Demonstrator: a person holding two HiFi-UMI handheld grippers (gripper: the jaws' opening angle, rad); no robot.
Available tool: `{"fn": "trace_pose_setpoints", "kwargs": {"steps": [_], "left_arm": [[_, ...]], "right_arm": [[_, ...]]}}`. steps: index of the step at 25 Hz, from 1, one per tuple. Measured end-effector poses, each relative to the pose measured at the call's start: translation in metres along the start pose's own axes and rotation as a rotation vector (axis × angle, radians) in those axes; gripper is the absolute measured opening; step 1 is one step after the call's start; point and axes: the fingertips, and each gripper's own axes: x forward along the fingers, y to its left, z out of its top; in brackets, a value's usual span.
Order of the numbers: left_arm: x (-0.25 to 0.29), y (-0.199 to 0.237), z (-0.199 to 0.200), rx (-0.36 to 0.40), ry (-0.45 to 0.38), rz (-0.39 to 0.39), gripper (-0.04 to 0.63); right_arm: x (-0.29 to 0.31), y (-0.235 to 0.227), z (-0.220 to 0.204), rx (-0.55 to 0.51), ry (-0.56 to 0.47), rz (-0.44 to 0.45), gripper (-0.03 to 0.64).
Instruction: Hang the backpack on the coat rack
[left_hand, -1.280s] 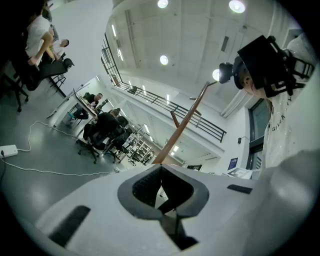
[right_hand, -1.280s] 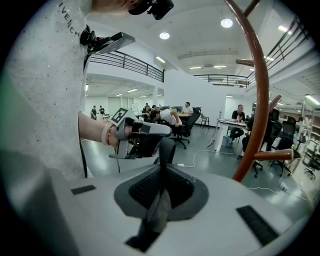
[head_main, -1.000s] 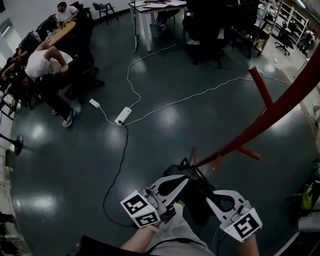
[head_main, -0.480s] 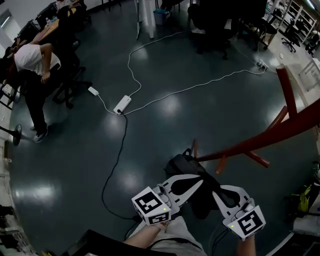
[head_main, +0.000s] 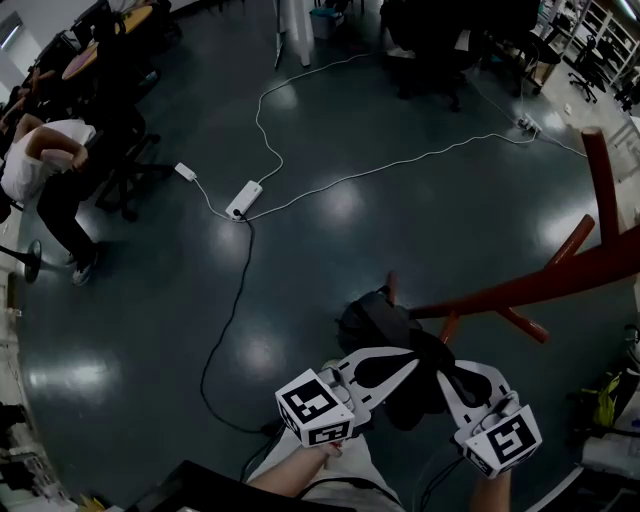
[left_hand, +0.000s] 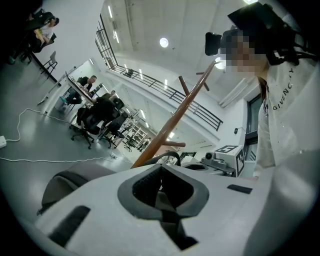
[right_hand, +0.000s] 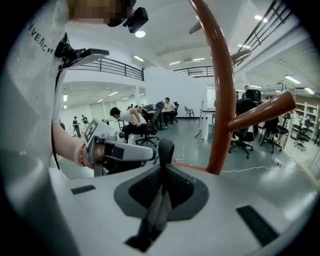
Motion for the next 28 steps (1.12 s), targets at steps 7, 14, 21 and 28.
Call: {"fn": "trace_pose_setpoints", "kwargs": {"steps": [7,14,21,28], "left_arm": [[0.005,0.012,-0.010,-0.015,-0.003,-0.001,0.008],[0.004,0.022,-0.016,-0.043,-0.003,0.012,0.008],[0.000,0.030,-0.019,-0.061,-0.001,0.033,0.008],[-0.002,0.035,-0.019,-0.072,-0.008,0.046,0.008]], "right_arm": [[0.005,-0.015,-0.014,0.065,0.003,-0.046,0.029],[0.017,-0.025,-0.039,0.097,0.052,-0.078,0.029],[0.025,-0.043,-0.046,0.052,0.094,-0.142,0.031],[0.028,-0.056,-0.056,-0.003,0.142,-0.209,0.031]]}}
